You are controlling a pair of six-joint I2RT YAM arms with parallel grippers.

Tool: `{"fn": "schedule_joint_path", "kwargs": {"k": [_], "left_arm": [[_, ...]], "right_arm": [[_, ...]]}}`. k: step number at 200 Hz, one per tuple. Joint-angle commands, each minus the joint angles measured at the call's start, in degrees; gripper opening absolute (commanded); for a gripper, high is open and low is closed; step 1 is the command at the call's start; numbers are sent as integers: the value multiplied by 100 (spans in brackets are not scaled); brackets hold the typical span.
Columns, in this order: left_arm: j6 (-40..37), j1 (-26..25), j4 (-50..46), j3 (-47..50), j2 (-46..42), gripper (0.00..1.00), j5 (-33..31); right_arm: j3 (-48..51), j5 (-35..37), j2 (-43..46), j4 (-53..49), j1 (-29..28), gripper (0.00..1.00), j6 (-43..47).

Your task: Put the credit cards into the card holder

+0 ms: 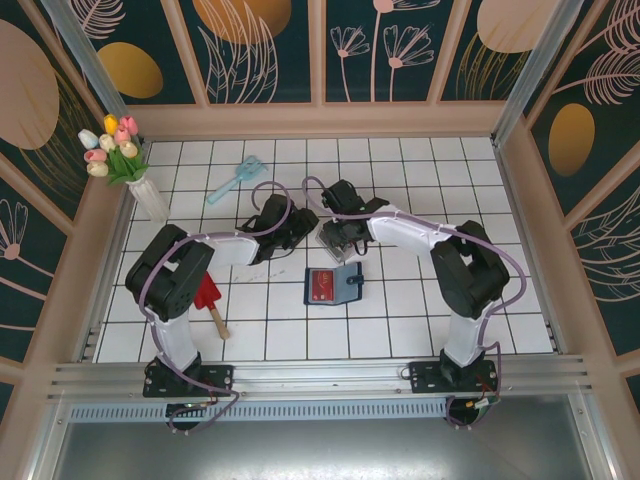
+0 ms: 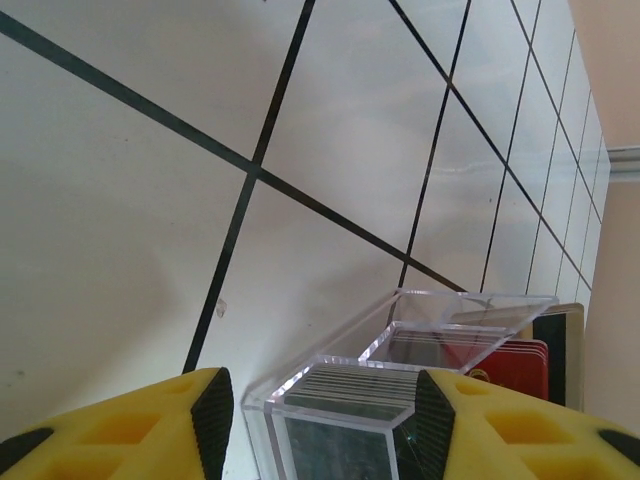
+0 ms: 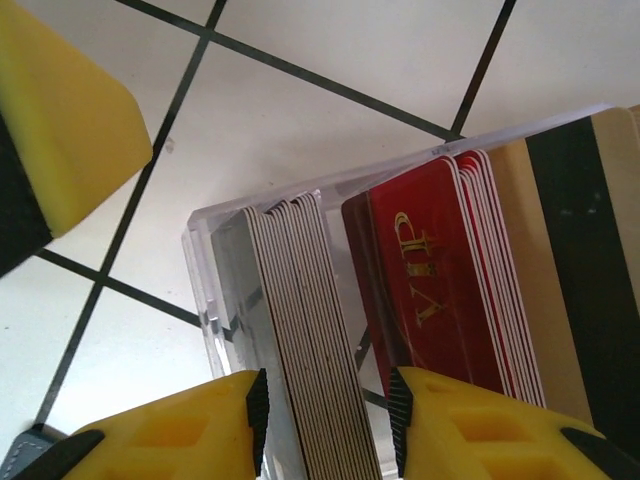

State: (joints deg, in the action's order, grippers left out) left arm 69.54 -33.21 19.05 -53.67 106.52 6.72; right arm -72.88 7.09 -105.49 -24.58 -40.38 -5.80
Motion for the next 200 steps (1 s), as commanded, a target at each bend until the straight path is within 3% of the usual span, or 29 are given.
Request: {"fn": "schedule_joint_path", "kwargs": {"k": [1,75,129,200], "left_arm": [[148,8,335,14,112,53,207],[95,8,380,109,310,51,321],[82,8,380,134,295,49,313],[25,10,355,172,203,49,260]], "right_arm": [[-94,458,-132,-125,-97,40,194],[-138,1520,-287,-178,-329,41,308],[-198,1721,-130,-181,-348,40,342],[-186,1793,-76,-144,-330,31,290]]}}
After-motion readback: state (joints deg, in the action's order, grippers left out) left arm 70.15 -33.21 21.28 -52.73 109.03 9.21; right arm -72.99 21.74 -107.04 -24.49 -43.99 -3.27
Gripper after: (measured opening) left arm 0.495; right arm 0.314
